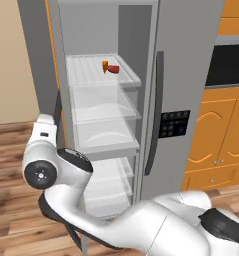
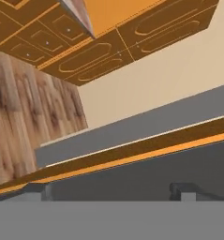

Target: Pick up the frozen steak from the freezer, place it on any shelf in the fridge, and close the fridge and freezer doors when done.

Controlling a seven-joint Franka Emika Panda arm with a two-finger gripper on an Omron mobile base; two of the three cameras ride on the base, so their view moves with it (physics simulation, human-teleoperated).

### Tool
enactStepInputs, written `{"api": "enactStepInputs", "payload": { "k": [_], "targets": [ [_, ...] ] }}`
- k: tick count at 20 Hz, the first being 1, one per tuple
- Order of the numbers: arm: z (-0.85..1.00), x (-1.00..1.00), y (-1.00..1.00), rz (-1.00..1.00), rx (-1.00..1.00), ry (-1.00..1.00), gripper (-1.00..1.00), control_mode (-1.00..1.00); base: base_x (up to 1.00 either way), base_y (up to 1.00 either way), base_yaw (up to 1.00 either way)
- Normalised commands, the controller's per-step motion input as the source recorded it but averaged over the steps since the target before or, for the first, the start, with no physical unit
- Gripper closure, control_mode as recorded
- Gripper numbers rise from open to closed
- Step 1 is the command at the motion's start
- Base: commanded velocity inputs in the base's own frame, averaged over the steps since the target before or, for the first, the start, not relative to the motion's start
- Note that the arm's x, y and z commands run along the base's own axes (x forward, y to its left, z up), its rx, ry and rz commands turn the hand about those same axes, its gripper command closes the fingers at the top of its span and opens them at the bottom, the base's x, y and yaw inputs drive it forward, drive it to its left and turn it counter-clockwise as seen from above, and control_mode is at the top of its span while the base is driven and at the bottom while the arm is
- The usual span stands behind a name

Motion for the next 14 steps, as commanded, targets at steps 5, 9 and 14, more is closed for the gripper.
{"api": "enactStepInputs", "payload": {
  "k": [5, 9, 14],
  "targets": [
    [-0.18, 0.61, 0.34, 0.02, -0.16, 0.2, -1.0, -1.0, 0.0, 0.0, 0.0],
    [-0.18, 0.37, 0.09, 0.0, -0.11, 0.04, -1.0, -1.0, 0.0, 0.0, 0.0],
    [-0.19, 0.18, -0.01, -0.02, -0.03, 0.0, -1.0, -1.0, 0.0, 0.0, 0.0]
  ]
}}
